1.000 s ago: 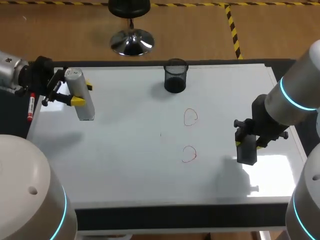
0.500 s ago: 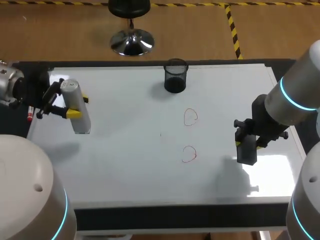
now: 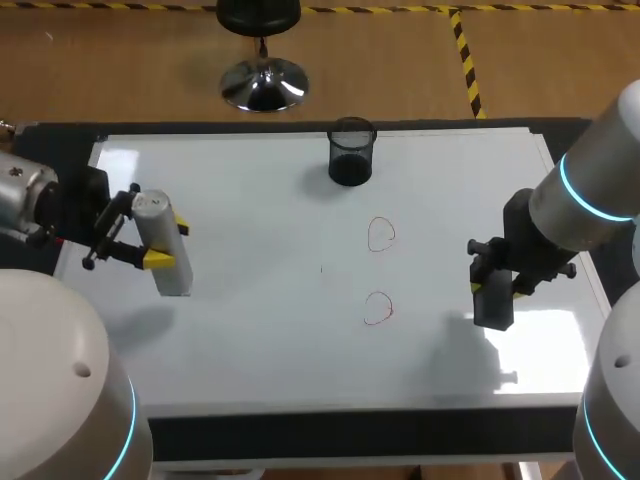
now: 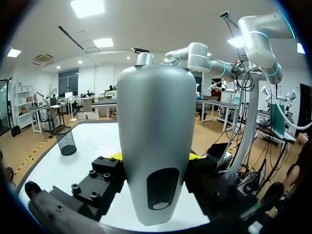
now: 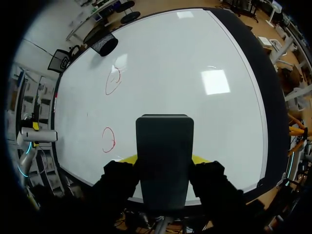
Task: Pick up the inspection probe, press it on each red-marked spot on the whiteboard one by one, put down the probe, pick up the eraser, and wipe off all the red marks.
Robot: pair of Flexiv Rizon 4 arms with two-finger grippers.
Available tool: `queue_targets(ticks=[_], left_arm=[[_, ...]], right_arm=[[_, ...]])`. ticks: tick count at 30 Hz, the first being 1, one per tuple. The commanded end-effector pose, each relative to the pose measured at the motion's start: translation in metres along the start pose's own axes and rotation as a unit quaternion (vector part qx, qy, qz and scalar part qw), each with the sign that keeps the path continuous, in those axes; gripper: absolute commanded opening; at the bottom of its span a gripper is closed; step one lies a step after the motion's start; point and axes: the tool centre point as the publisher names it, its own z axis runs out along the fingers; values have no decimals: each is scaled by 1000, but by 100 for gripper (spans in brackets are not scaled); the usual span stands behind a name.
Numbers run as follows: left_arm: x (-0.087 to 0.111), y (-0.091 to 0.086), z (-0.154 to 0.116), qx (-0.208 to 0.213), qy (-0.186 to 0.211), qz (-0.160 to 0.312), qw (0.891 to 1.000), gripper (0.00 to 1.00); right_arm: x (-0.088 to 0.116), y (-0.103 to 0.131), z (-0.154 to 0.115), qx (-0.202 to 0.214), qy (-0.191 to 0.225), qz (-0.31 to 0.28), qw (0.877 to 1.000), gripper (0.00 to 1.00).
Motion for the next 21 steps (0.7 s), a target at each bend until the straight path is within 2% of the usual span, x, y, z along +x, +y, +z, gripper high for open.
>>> queue_targets(ticks=[1,12,21], left_arm=[[11,-3,18,-3,-11,3,1000,0],[31,-6,71,4,16,-1,1000,0],[32,-19,106,13,27,2,1000,0]], right_arm=[[-1,0,0,0,2,0,1000,0],[-1,0,0,0,2,0,1000,0],[-1,0,0,0,2,0,1000,0]])
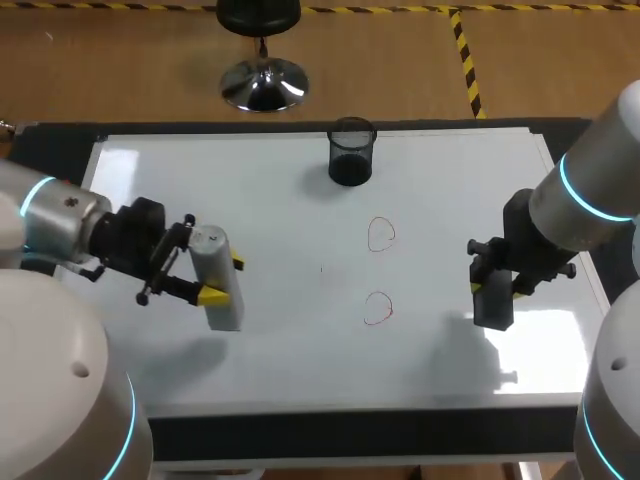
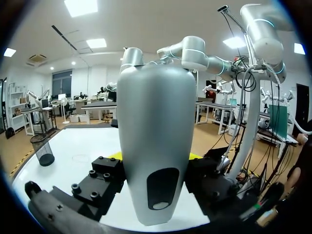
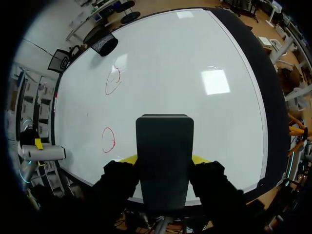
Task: Pick up the inspection probe, press it on each red-marked spot on the whiteboard one by one, put down the probe, pick up the eraser, and wipe off all the red marks.
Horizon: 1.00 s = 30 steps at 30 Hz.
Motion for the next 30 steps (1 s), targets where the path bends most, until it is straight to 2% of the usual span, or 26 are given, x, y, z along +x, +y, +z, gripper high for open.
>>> queue_targets(ticks=[1,10,18,30], left_arm=[[-4,-5,18,3,2,0,1000,0],[-4,-13,51,10,13,4,1000,0],[-1,-13,81,11,27,7,1000,0],[-12,-17,115,20,24,19,999,0]], right_arm=[[-1,0,-1,0,1,0,1000,0],[-1,0,-1,0,1,0,1000,0],[-1,0,-1,0,1,0,1000,0],[-1,0,-1,0,1,0,1000,0]])
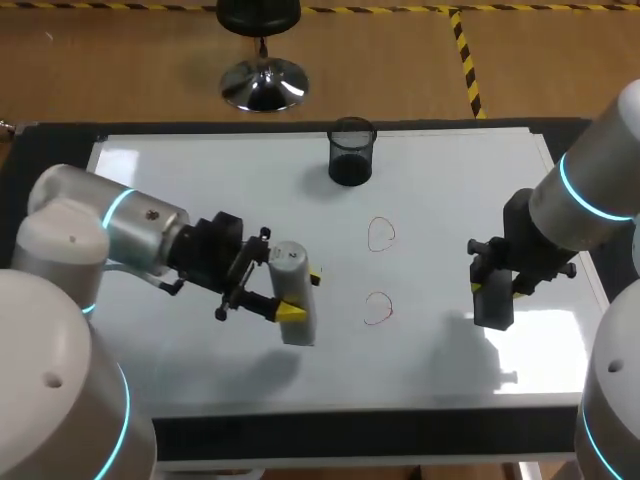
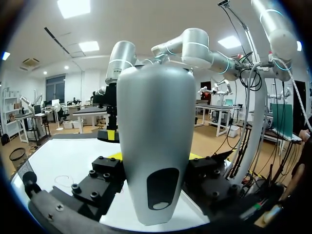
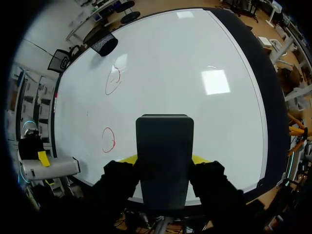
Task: Pick up the inspection probe, press it on each red-marked spot on the whiteboard one by one, put down the probe, pick up the eraser, and wipe off all the red marks.
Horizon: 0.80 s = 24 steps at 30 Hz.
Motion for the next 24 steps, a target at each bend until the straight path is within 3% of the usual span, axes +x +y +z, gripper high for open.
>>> queue_targets(ticks=[1,10,24], left_arm=[[-9,1,14,3,-2,2,1000,0],[-24,-1,35,5,-2,5,1000,0],[-50,13,61,10,1,-5,1000,0]], right_arm=[[-1,0,0,-1,2,0,1000,0],[-1,0,0,-1,2,0,1000,0],[-1,0,0,-1,2,0,1000,0]])
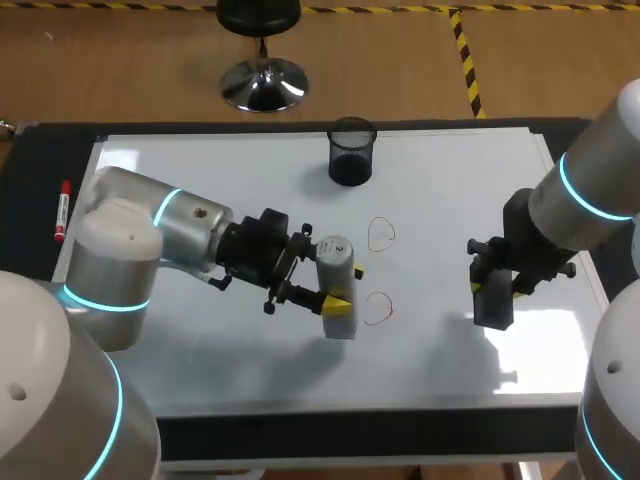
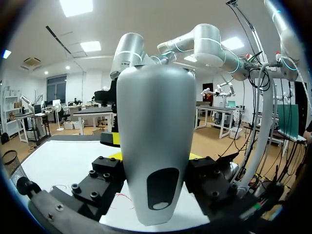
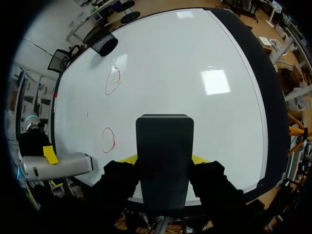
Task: Pick up the inspection probe, press it on each red-marked spot on the whiteboard one by one, put down the probe, pick up the eraser, and wipe off all the red marks.
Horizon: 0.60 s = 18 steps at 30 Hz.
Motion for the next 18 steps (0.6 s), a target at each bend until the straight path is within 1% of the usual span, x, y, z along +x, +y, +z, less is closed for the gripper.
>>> queue_targets(ticks=[1,18], left_arm=[[-14,7,13,3,6,-1,1000,0],[-39,14,37,-4,7,-2,1000,0]], right_arm=[[-1,-1,-1,-1,2,-1,1000,0],[-1,-1,-1,-1,2,-1,1000,0]])
